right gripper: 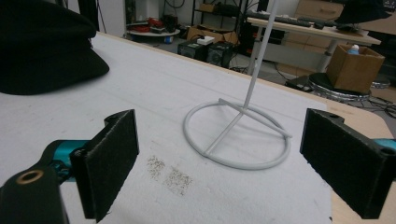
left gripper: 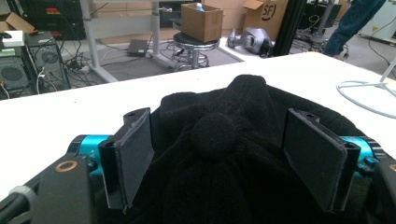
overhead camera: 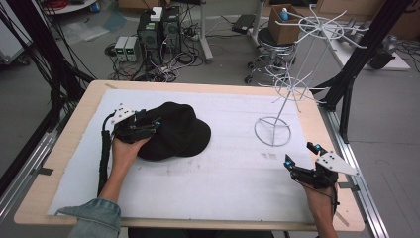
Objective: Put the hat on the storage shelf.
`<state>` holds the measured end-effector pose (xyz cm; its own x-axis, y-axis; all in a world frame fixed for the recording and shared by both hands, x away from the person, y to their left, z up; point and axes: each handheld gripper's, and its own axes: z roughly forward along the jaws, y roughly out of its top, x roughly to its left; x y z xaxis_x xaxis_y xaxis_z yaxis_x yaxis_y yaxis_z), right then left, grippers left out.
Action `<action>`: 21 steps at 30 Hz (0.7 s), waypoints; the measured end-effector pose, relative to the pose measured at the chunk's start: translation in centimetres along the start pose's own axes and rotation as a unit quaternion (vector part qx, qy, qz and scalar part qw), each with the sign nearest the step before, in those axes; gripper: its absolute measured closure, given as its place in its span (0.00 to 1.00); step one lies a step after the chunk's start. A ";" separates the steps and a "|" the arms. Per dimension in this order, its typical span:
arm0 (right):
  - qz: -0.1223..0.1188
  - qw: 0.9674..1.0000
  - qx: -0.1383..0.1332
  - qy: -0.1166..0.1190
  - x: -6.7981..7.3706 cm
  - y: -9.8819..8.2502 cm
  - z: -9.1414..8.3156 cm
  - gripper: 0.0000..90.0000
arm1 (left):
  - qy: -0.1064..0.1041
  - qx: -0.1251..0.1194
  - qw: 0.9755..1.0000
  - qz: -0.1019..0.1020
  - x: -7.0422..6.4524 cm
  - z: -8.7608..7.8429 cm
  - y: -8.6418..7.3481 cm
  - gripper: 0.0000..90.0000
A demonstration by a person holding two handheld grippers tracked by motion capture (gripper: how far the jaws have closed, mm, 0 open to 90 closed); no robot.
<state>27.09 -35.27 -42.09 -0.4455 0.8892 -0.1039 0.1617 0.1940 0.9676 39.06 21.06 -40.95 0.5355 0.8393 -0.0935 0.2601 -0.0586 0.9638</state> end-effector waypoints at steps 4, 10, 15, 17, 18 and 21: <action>0.002 1.000 0.004 -0.001 0.0 -0.1 0.0 0.12 | 0.003 0.010 1.000 -0.004 0.2 0.2 -0.3 0.31; 0.002 1.000 0.001 -0.002 0.0 0.0 -0.1 0.12 | -0.004 0.031 0.999 0.037 -0.2 0.4 -0.5 0.56; 0.000 1.000 0.004 -0.001 0.0 -0.1 0.0 0.12 | -0.002 0.038 0.999 0.038 -0.3 0.5 -0.6 0.64; -0.001 1.000 0.001 -0.001 -0.1 0.0 -0.1 0.12 | -0.002 0.039 0.998 0.041 -0.3 0.5 -0.6 0.68; 0.001 1.000 0.001 -0.002 -0.1 -0.1 -0.1 0.12 | -0.001 0.038 0.998 0.044 -0.4 0.5 -0.5 0.70; 0.003 1.000 0.000 -0.002 -0.1 -0.1 -0.1 0.12 | -0.003 0.034 0.998 0.050 -0.5 0.4 -0.5 0.74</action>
<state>26.99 -35.44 -42.11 -0.4420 0.8915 -0.0996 0.1642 0.1895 0.9681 39.03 20.45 -41.46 0.5657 0.8246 0.0001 0.2592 -0.1780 0.9493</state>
